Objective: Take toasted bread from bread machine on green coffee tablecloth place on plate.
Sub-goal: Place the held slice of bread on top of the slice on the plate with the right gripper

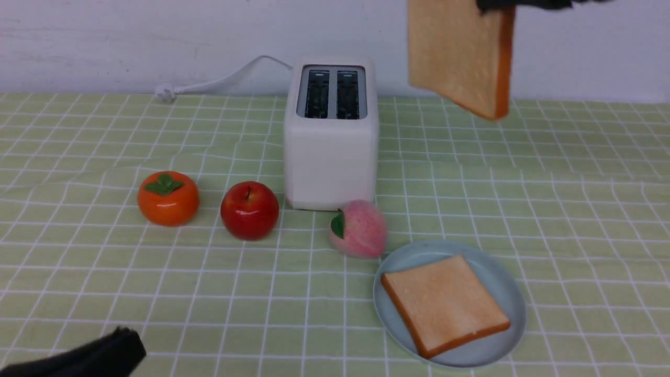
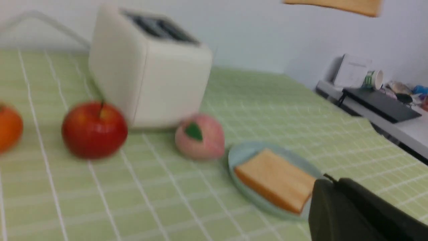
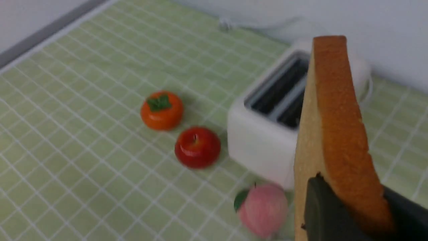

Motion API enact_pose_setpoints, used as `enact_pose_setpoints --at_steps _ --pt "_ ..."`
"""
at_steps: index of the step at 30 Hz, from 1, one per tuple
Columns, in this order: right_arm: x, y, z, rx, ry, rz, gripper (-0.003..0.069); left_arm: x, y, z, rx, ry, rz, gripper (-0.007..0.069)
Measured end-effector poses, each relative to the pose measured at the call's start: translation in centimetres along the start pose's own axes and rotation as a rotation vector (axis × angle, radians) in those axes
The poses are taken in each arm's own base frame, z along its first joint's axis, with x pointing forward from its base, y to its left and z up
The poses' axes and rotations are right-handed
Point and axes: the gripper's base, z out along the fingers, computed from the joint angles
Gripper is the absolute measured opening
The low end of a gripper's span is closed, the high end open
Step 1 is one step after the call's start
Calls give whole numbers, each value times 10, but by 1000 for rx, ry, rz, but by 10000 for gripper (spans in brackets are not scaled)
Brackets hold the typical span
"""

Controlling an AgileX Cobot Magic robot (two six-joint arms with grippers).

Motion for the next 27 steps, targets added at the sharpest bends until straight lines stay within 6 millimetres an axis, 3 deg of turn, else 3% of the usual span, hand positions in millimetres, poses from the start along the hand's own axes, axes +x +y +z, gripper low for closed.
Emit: enact_pose_setpoints --at_steps 2,3,4,5,10,14,19,20,27 --pt "29 -5 4 6 78 72 106 17 7 0 -24 51 -42 -13" --pt "32 -6 4 5 86 83 106 19 8 0 -26 56 -45 -13" --pt "58 -9 12 -3 153 149 106 31 13 0 -47 91 -69 -13" --pt "69 -11 16 -8 180 181 106 38 16 -1 -58 111 -82 -13" --pt "117 -18 48 -53 280 308 106 43 18 -1 -71 122 -114 -13" --pt "129 -24 71 -122 317 340 106 43 19 -1 -75 122 -121 -13" --pt "139 -52 96 -140 331 432 106 43 18 -1 -73 123 -124 -13" --pt "146 -66 107 -144 336 461 106 43 18 -1 -72 125 -124 -13" --pt "163 -101 131 -154 329 591 105 43 18 -1 -71 125 -125 -13"
